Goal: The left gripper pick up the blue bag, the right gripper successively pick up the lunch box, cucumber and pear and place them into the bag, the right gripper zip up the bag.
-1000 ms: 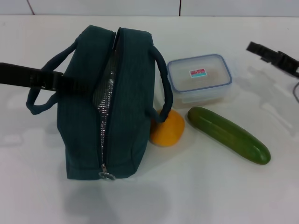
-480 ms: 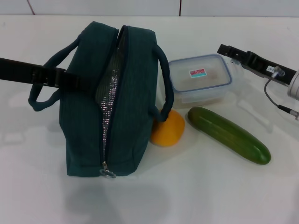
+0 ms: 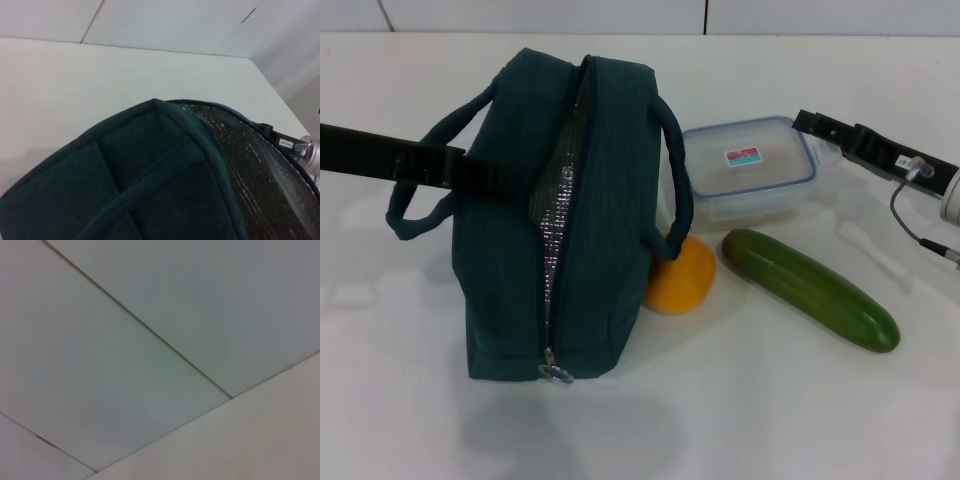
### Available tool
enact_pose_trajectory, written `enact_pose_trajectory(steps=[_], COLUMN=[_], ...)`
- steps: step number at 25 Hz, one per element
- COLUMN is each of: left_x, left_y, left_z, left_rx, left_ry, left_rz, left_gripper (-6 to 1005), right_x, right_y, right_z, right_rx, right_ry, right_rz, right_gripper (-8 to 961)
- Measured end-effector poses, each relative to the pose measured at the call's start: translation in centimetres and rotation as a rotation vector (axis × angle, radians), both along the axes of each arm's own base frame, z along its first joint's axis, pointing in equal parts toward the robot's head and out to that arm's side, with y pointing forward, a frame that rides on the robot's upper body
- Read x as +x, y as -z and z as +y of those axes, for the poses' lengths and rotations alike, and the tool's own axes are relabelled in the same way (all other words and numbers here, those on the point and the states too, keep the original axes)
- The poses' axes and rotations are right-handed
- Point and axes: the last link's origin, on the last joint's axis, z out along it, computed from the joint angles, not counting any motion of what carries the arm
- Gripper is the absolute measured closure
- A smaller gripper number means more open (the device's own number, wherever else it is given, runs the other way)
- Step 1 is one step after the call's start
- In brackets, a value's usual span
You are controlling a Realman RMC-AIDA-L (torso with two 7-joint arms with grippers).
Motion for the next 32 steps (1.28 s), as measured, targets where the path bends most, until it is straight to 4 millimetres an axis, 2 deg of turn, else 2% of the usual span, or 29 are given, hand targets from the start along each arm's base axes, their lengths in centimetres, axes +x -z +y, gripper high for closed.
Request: enact_pose_trajectory(steps=[32], left_x=[-0.24], left_y=[0.1], left_z=[-0.16], left_rx=[-0.003], left_ry=[-0.006], left_rz=[-0.002], left_gripper=[962], right_x=[-0.81], right_y=[0.36], right_z=[-0.59], right_rx=[-0.029], right_ry=[-0.03], right_rz=[0.056], right_gripper=[223])
